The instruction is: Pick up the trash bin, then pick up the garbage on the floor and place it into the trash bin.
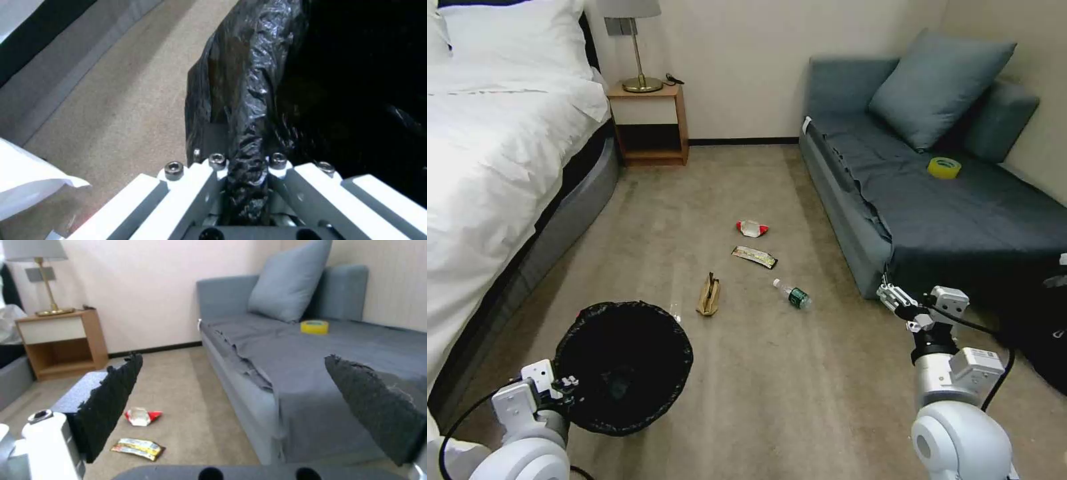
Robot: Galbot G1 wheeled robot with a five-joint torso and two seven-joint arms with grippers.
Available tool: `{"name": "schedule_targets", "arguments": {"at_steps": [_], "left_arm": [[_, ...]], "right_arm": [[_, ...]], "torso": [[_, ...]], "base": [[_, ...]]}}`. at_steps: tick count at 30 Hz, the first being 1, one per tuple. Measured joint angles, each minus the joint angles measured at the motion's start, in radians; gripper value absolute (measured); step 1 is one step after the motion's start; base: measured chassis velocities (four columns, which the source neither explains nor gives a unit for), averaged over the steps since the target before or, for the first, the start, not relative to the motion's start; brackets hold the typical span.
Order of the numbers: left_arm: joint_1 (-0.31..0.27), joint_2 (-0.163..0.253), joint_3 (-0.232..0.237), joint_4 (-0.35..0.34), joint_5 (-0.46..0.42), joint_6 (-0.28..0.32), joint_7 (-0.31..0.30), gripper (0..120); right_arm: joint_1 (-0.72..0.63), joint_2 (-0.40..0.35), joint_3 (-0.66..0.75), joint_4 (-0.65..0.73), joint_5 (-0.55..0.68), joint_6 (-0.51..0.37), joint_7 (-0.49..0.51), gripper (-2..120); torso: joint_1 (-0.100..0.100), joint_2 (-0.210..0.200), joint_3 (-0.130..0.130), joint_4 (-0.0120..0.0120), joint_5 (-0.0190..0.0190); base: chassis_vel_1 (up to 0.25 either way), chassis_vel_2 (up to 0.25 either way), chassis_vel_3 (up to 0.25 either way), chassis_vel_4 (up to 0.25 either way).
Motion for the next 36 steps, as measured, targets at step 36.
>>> {"name": "schedule_targets", "arguments": {"at_steps": [36], "left_arm": [[-0.058, -0.003, -0.108, 0.062, -0.002, -0.04, 0.046, 1]], "right_arm": [[0.001, 0.005, -0.009, -0.041, -0.039, 0.059, -0.061, 100]], "torso": [[0.0, 0.0, 0.0, -0.0001, 0.0002]], "base": [[-0.08, 0.085, 0.083, -0.082]]}}
